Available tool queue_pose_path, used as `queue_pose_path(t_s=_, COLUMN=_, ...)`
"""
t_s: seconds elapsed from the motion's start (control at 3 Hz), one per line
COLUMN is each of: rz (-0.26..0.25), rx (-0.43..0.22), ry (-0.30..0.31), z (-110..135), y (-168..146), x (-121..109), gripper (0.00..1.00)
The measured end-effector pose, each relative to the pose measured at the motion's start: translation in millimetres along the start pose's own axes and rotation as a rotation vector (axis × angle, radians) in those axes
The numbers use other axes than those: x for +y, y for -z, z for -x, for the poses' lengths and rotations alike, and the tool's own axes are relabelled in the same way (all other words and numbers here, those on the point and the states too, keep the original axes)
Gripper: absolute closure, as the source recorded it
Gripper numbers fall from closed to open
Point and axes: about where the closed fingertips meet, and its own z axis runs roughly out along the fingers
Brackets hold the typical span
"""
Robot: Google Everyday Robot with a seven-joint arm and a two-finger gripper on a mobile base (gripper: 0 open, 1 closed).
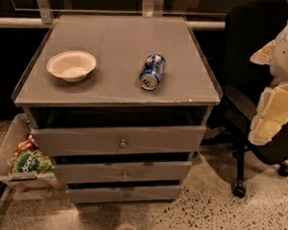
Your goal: Open top drawer
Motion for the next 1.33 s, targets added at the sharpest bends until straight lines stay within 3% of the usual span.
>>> queue_pose_path(t_s=0.33, rz=0.0, rx=0.0, ry=0.0, z=0.0, y=0.0, x=0.0, gripper=0.0)
queue_pose_path(t_s=0.67, rz=0.006, rx=0.006, ry=-0.005, z=-1.1, y=-27.0, x=8.4, gripper=0.0)
queue_pose_path(t_s=1.33, rz=0.083, rx=-0.039, ry=0.007, z=18.4, y=-154.6, x=38.7, gripper=0.0)
